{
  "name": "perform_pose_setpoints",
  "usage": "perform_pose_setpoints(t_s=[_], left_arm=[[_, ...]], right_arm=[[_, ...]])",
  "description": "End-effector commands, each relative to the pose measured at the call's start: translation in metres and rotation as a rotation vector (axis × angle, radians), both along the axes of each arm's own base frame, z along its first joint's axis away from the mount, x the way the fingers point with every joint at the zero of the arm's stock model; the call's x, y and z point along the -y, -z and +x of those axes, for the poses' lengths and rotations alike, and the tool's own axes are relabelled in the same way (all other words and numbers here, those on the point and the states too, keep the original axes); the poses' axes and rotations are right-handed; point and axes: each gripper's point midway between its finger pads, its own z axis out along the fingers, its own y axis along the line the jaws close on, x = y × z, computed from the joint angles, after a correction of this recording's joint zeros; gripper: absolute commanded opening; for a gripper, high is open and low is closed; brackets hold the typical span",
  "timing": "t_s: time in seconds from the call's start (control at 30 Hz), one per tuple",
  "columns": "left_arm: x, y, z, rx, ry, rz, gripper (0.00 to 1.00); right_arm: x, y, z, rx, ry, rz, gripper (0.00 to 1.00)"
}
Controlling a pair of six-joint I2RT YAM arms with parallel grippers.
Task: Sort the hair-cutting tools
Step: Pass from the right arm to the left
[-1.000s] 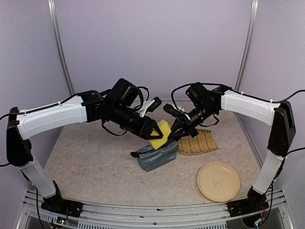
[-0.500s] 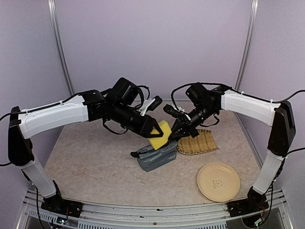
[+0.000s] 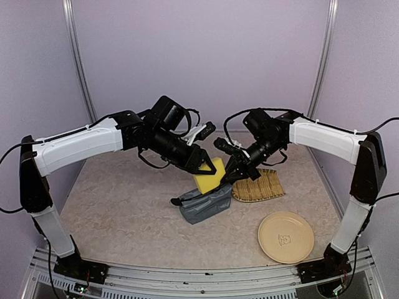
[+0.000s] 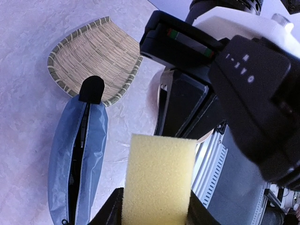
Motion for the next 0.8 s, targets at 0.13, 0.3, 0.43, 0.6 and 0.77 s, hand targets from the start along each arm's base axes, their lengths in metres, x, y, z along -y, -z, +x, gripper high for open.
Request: perform_pose_setpoints(t_s=[0.13,0.3,0.43,0.6,0.77], left_arm=[[0.001,-0.013,0.000,0.034,0.043,0.008,0.43],[-0.002,-0.006,-0.003,-0.002,0.058,0.039,0.37],[-0.001,0.001,-0.003,-0.023,0.055,0.065,0.39],[0.000,0.007,-0.003,-0.038,0.053,0.074,0.39],[0.000,0.011,-0.004,-0.047,0.057,0.074,0.36]], right_arm=[[-0.003,-0.007,-0.005,0.008,-0.018,0.000,0.00],[-0.003,-0.009,-0.006,0.010,-0.019,0.006,0.00],[-0.003,-0.008,-0.005,0.007,-0.015,0.002,0.00],[-0.003,-0.009,-0.004,0.009,-0.007,0.003,0.00],[-0.004,-0.011,0.000,0.024,0.020,0.001,0.00]])
